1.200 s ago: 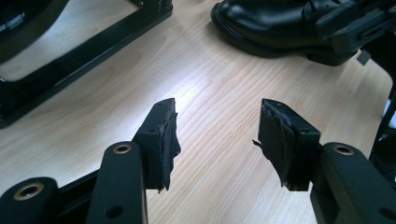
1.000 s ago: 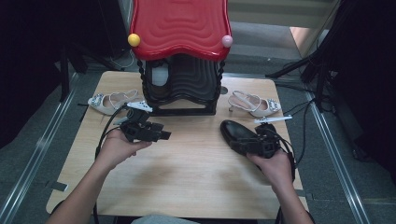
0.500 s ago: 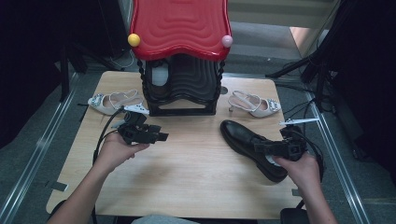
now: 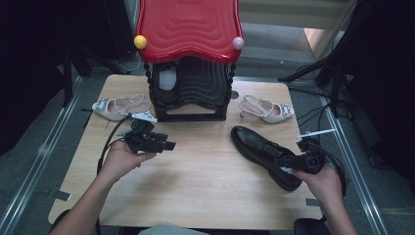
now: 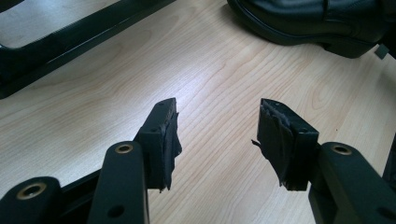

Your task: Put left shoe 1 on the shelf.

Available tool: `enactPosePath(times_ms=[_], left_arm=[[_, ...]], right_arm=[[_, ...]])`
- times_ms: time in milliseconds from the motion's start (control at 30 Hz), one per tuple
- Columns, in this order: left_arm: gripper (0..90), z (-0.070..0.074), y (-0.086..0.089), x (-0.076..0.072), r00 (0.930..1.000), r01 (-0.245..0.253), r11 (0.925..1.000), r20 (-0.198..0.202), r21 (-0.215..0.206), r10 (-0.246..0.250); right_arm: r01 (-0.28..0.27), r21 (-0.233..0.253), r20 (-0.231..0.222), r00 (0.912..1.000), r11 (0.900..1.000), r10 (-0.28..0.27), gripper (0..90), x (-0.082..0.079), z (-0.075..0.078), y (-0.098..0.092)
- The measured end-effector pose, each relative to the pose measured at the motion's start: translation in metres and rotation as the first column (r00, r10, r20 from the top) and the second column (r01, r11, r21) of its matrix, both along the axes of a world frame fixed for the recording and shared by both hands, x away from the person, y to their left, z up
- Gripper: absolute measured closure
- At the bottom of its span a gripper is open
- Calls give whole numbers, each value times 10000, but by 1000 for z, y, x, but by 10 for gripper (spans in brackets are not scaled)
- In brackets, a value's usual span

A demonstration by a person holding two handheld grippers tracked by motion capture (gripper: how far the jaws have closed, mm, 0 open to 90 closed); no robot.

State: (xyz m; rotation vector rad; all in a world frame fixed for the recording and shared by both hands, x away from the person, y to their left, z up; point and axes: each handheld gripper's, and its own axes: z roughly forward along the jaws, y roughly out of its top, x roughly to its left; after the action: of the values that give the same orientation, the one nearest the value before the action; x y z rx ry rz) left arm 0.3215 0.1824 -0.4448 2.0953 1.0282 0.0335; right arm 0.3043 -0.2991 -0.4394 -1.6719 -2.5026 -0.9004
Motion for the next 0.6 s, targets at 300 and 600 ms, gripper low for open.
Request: enactPosePath(times_ms=[300, 600], left_arm=[[485, -6, 5, 3, 9998, -131, 9999, -143, -66, 130], [474, -11, 8, 6, 9990, -360, 9993, -261, -37, 359]], right_arm=[[-218, 307, -1031, 9944, 9993, 248, 696, 25, -20, 18], [-193, 792, -1540, 9876, 9967, 314, 831, 34, -24, 28]])
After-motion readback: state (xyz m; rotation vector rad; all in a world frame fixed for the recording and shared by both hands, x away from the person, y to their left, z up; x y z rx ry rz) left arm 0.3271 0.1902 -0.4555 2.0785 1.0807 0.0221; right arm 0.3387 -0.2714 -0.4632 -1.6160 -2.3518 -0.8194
